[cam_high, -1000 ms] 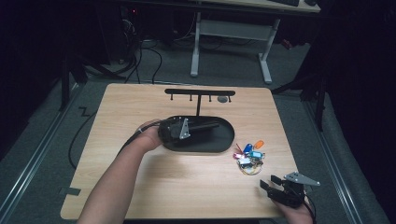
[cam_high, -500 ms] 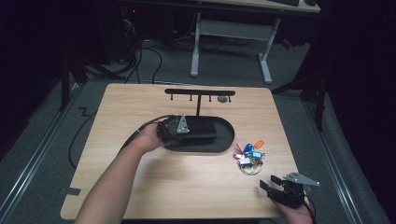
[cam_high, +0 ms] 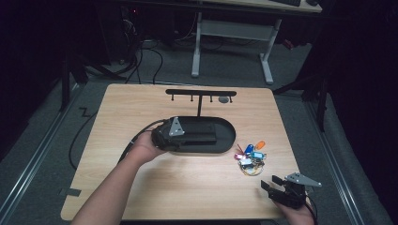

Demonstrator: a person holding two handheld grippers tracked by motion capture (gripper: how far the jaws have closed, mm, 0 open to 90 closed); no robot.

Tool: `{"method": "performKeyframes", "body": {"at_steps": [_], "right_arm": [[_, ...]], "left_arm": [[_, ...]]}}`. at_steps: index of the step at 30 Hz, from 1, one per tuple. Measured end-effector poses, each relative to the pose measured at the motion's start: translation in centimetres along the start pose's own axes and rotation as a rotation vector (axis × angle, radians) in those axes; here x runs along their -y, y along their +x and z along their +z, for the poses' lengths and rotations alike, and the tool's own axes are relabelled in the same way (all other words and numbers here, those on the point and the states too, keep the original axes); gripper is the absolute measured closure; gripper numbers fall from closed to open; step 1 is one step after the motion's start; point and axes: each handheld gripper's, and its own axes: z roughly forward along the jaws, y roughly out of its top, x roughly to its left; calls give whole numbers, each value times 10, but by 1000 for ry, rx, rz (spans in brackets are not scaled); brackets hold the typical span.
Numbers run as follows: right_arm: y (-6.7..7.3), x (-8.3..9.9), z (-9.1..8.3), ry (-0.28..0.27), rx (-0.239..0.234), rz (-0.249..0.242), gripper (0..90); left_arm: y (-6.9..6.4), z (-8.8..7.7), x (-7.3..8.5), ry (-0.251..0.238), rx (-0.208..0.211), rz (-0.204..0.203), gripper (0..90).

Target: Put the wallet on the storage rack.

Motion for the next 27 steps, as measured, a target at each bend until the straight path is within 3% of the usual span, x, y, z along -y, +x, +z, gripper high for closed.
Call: {"method": "performKeyframes", "body": {"at_steps": [9,14,19,24,26,27], "right_arm": [[2,-1,0,0,1,-4,411],[2,-1,1,2,3,-10,410],[2,-1,0,1,2,-5,410],[3,-2,0,-1,0,-11,409],[4,-2,1,-3,-2,-11,409],[4,-2,1,-2,-3,-7,411]], "left_arm": [[-22,-24,18,-69,-17,-72,439],[-35,-40,34,-123,-9,-149,423],[-54,-58,62,-211,47,-263,394],[-75,-77,100,-264,44,-396,351],[-82,-81,113,-241,31,-421,339],[-87,-81,121,-203,24,-414,324]]}}
